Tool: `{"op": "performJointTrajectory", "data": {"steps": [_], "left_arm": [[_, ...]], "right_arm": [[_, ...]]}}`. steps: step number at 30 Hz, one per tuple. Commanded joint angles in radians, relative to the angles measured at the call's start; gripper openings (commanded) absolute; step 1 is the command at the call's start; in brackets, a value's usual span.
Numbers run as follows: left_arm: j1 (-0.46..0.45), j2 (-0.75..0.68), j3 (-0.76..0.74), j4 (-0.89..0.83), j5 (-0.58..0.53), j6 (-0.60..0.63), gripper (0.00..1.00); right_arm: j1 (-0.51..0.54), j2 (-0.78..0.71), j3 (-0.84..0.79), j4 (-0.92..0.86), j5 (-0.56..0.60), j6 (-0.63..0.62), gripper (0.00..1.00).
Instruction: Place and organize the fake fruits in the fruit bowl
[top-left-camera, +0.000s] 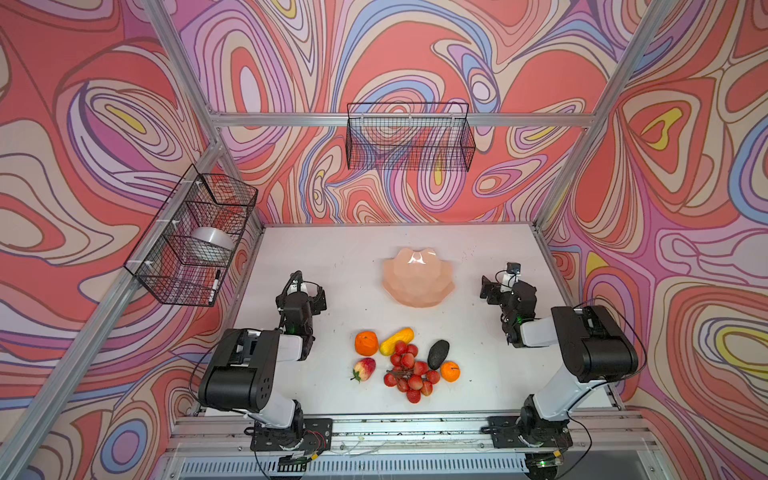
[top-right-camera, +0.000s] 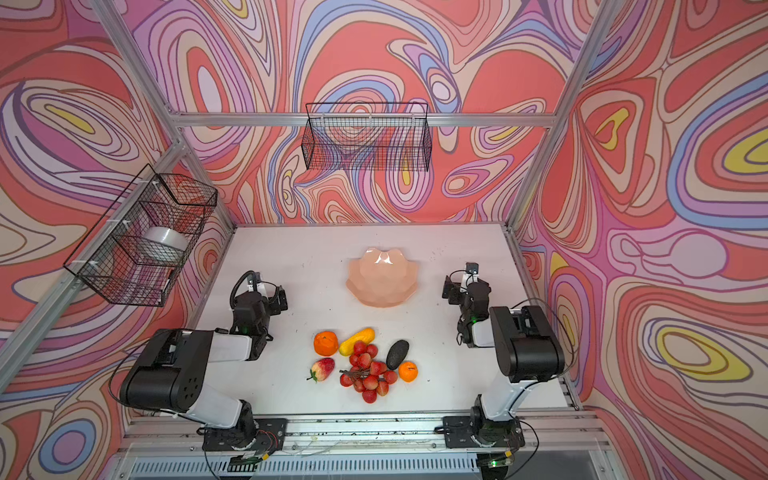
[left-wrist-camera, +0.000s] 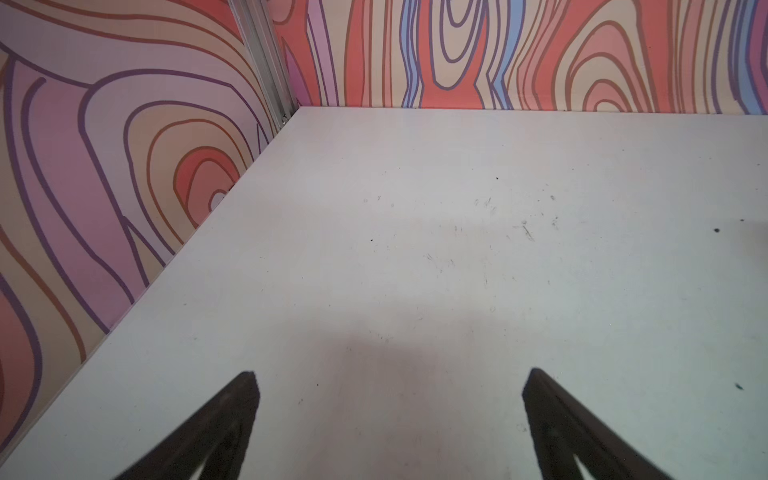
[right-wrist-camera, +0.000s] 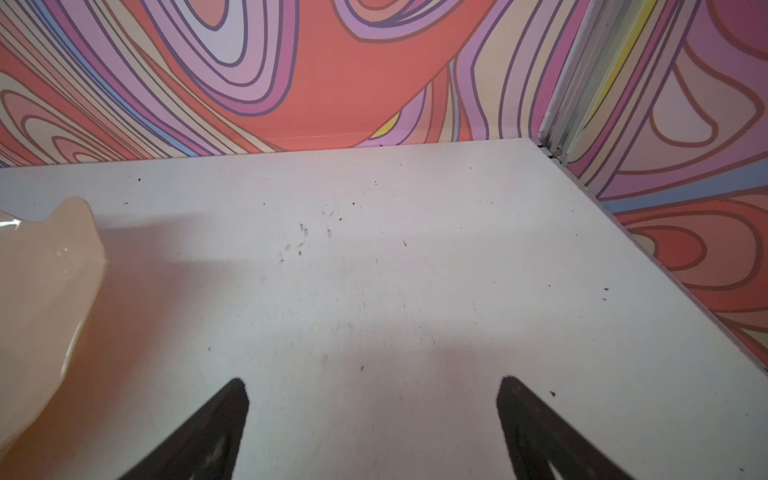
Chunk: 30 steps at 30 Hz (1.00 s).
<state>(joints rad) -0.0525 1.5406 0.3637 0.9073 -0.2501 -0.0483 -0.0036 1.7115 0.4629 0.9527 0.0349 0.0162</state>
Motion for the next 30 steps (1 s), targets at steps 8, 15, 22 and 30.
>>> {"op": "performJointTrajectory", "data": {"steps": [8, 15, 22, 30], "left_arm": [[0.006, 0.005, 0.0, 0.015, 0.005, 0.007, 1.0], [0.005, 0.006, 0.004, 0.007, 0.003, 0.008, 1.0], [0.006, 0.006, 0.006, 0.004, 0.014, 0.009, 1.0], [0.008, 0.008, 0.007, 0.001, 0.026, 0.013, 1.0]], "right_arm": [[0.001, 0.002, 0.012, -0.006, -0.009, 0.0, 0.98], [0.001, 0.002, 0.015, -0.011, -0.009, 0.001, 0.98], [0.0, 0.002, 0.014, -0.01, -0.012, 0.002, 0.99], [0.0, 0.0, 0.011, -0.004, -0.007, 0.0, 0.98]]}}
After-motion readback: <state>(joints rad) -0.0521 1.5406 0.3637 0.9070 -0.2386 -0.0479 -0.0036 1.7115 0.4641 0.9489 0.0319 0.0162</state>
